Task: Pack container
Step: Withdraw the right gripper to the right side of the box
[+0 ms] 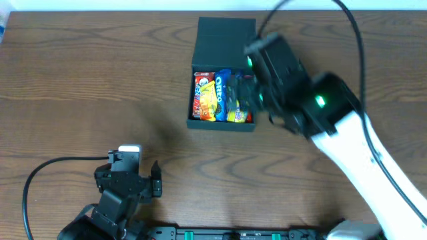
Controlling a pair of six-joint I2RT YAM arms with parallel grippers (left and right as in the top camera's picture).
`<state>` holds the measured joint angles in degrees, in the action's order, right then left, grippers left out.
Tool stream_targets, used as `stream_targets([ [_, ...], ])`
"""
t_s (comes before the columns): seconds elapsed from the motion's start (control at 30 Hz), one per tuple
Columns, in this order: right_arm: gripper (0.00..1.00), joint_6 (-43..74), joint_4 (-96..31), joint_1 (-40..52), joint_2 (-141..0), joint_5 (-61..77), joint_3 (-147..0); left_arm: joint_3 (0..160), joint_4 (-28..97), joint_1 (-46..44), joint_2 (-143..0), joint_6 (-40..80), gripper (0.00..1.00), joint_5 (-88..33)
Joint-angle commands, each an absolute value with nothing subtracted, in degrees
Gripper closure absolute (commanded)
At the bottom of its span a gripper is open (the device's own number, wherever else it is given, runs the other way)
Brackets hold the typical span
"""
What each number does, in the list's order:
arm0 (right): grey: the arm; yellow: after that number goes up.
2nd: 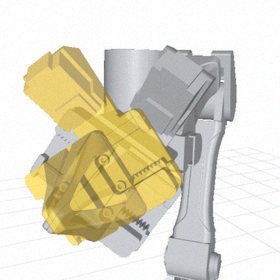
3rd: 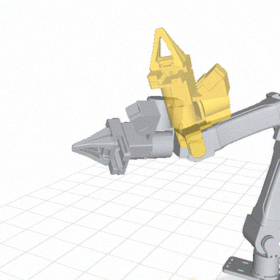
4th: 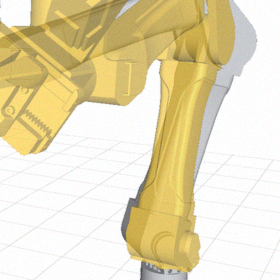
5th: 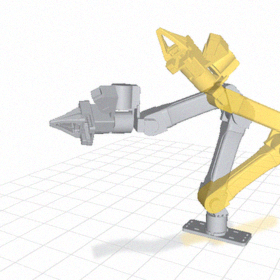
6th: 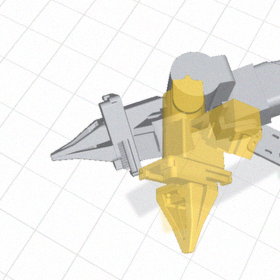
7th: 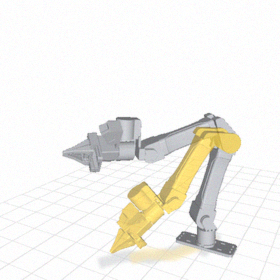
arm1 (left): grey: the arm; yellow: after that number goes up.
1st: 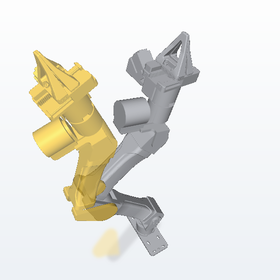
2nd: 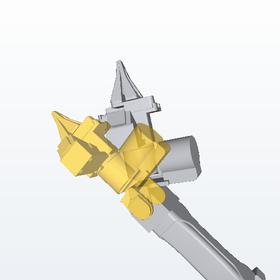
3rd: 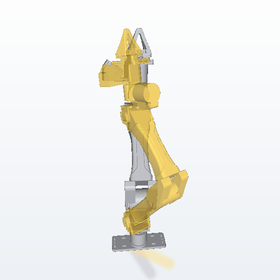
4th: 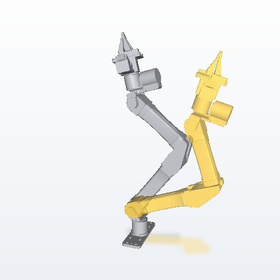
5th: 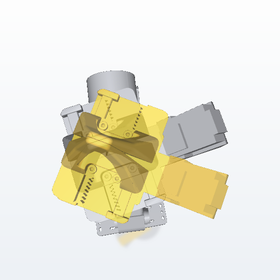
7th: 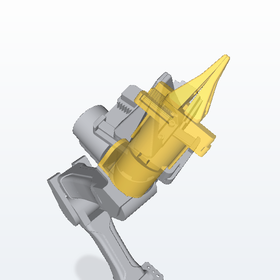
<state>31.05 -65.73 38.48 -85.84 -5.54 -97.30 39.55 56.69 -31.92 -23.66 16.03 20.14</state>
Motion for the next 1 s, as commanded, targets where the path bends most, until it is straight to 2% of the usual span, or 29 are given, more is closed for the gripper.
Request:
stream_targets([
  [0.0,0.01,33.8,-63.8,40.1,-80.0,-10.4,-88.6,39.1,56.8,-31.6,-23.4,15.2,0.05,21.1],
  [0.27,0.01,33.7,-64.8,40.7,-70.7,-10.5,-75.0,39.1,56.8,-31.6,-23.4,15.2,0.05,21.1],
  [0.97,0.01,33.8,-67.8,40.7,-70.4,-10.1,-74.9,39.1,56.8,-31.6,-23.4,15.2,0.05,21.2],
])
